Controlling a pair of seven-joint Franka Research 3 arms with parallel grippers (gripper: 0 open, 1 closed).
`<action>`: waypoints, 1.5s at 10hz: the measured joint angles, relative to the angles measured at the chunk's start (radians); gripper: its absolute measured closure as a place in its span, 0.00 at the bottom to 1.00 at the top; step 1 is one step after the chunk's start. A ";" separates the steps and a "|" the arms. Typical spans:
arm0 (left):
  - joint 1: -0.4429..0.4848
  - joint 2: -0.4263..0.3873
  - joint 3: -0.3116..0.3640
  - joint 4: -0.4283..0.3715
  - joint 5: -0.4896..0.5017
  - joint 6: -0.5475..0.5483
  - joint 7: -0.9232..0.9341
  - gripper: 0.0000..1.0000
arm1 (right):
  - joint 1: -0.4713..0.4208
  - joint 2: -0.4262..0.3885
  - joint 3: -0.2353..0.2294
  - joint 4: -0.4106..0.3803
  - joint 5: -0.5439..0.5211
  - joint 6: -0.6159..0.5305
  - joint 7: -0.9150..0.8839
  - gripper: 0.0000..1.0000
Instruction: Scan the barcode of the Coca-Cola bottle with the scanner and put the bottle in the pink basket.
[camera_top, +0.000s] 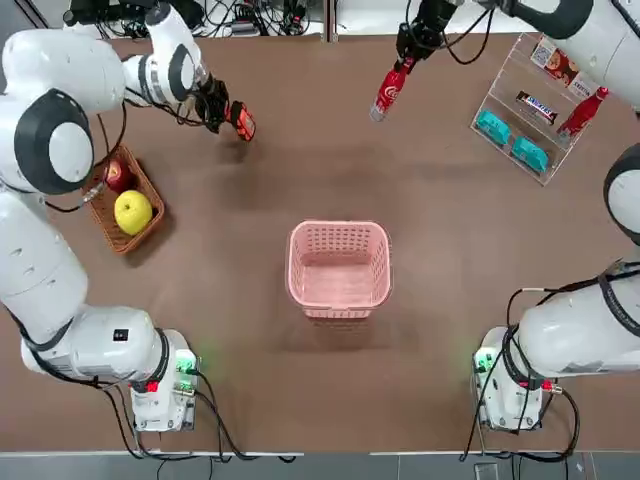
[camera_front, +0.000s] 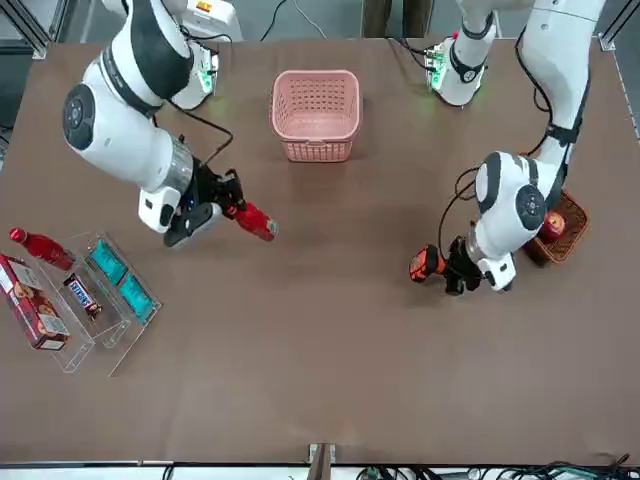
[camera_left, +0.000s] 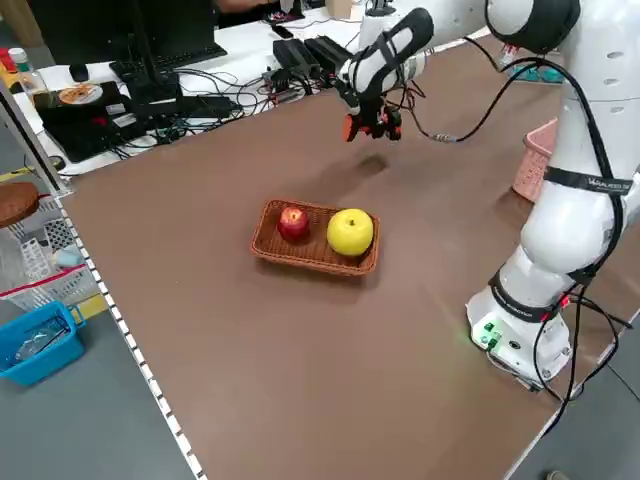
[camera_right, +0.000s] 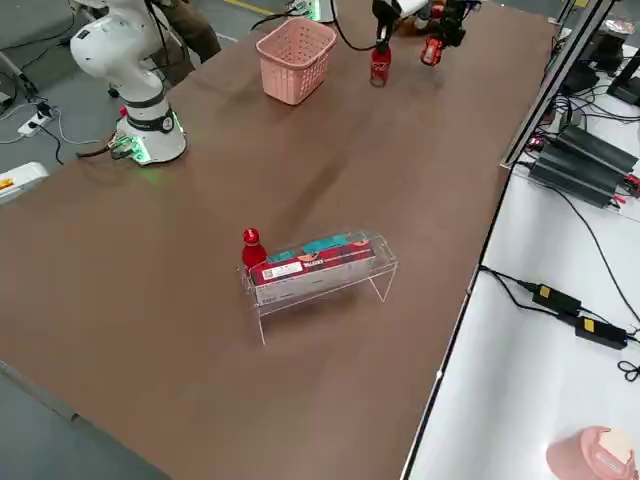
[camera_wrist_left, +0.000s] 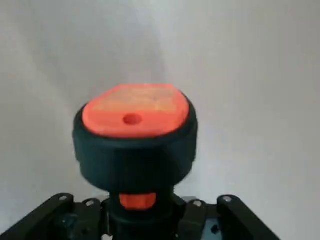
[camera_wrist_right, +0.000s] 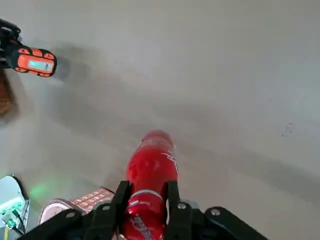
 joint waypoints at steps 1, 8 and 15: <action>0.004 0.000 -0.022 0.031 -0.057 -0.021 0.007 0.91 | 0.032 0.000 0.000 -0.001 0.001 0.028 0.028 0.65; 0.044 0.001 -0.126 0.110 -0.362 -0.051 0.100 0.91 | 0.176 0.121 0.000 -0.050 0.021 0.364 0.195 0.65; 0.044 0.030 -0.189 0.109 -0.472 -0.010 0.288 0.91 | 0.232 0.245 -0.011 0.019 0.083 0.519 0.214 0.65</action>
